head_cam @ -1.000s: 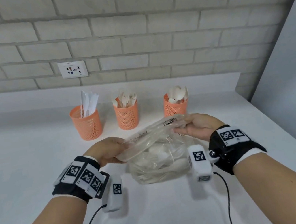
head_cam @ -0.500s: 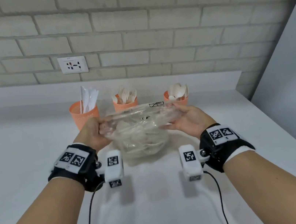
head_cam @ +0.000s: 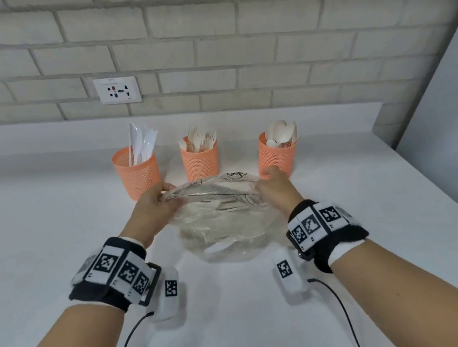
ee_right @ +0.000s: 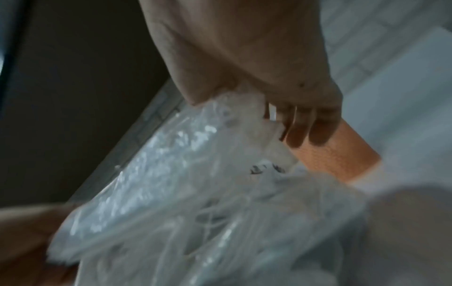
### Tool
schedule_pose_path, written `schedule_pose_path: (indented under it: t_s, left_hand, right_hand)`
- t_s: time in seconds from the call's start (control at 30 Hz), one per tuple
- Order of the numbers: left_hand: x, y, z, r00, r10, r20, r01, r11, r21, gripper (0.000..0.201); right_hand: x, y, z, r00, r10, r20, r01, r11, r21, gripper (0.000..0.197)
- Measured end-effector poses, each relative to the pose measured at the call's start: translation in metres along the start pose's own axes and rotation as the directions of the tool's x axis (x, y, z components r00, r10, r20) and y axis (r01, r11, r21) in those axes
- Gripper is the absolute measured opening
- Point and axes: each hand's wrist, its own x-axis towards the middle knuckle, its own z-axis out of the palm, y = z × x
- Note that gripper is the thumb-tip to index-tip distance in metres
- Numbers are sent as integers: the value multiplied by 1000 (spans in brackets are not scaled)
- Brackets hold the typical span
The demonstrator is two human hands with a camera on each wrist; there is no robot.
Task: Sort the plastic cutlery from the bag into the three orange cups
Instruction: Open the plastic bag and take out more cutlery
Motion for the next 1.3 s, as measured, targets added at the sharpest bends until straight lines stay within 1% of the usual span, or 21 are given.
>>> schedule_pose_path:
  t_s: [0.03, 0.07, 0.1, 0.13, 0.17, 0.2, 0.27, 0.33, 0.4, 0.47, 0.53, 0.63, 0.67, 0.77, 0.93, 0.97, 1.03, 1.1, 1.17, 1.23, 1.3]
  left_hand:
    - [-3, 0, 2, 997, 78, -27, -77, 996, 42, 23]
    - [-6, 1, 4, 985, 167, -42, -162, 982, 98, 28]
    - [-9, 2, 6, 964, 264, -43, -253, 952, 173, 29]
    - [-12, 4, 9, 938, 345, -32, -326, 911, 252, 26]
    - [-13, 5, 11, 919, 393, -15, -366, 869, 333, 23]
    - [-14, 4, 13, 914, 405, -2, -369, 833, 412, 25]
    - [-12, 3, 17, 940, 342, 11, -299, 805, 513, 26]
    - [-12, 4, 23, 963, 268, 14, -228, 793, 564, 23]
    - [-13, 5, 27, 978, 193, 76, -199, 771, 605, 49]
    - [-10, 8, 25, 984, 110, 138, -171, 783, 598, 74]
    - [-8, 10, 21, 984, 13, 176, -114, 808, 578, 85]
    - [-5, 4, 19, 974, -29, 225, -114, 795, 596, 91]
    - [-5, 2, 19, 972, -29, 234, -121, 791, 599, 90]
    - [1, -3, 16, 966, -41, 255, -121, 798, 590, 88]
    - [9, -6, 7, 958, -76, 276, -71, 870, 487, 88]
    - [10, -6, 5, 961, -72, 266, -56, 894, 444, 86]
    - [14, -7, 1, 972, -49, 231, -18, 960, 278, 82]
    - [17, -9, -4, 979, -41, 198, 16, 992, 126, 78]
    - [21, -10, -8, 981, -44, 191, 26, 995, 95, 76]
    - [25, -11, -7, 979, -45, 198, 26, 995, 95, 77]
    - [27, -11, -4, 979, -58, 198, 38, 994, 106, 78]
  right_hand:
    - [-6, -3, -1, 979, -147, -143, 136, 987, -81, 41]
    - [-14, -8, -1, 908, -328, -260, 305, 944, -127, 43]
    - [-23, -15, -1, 821, -487, -299, 470, 873, -132, 39]
    - [-27, -20, 2, 759, -603, -247, 601, 794, -90, 33]
    - [-32, -26, 5, 731, -670, -128, 673, 739, -28, 26]
    - [-33, -27, 10, 731, -681, 27, 682, 732, -7, 22]
    - [-29, -27, 18, 737, -621, 266, 667, 732, -141, 20]
    - [-22, -25, 25, 754, -550, 359, 655, 668, -353, 17]
    - [-20, -29, 27, 765, -491, 416, 643, 614, -458, 24]
    - [-22, -33, 26, 741, -458, 492, 664, 608, -434, 27]
    - [-25, -33, 25, 744, -420, 519, 658, 597, -460, 27]
    - [-24, -28, 26, 867, -270, 419, 493, 582, -647, 83]
    - [-22, -28, 27, 885, -231, 405, 459, 582, -671, 90]
    - [-11, -30, 33, 855, -206, 476, 512, 487, -708, 82]
    - [5, -31, 37, 796, -149, 587, 594, 378, -710, 104]
    - [7, -32, 37, 791, -175, 586, 606, 357, -711, 101]
    - [8, -32, 38, 772, -285, 568, 635, 337, -695, 77]
    - [6, -31, 38, 721, -411, 557, 688, 332, -646, 48]
    - [5, -27, 37, 671, -480, 566, 736, 333, -590, 33]
    - [3, -24, 36, 671, -453, 588, 742, 394, -543, 39]
    - [3, -23, 38, 709, -356, 609, 703, 420, -574, 64]
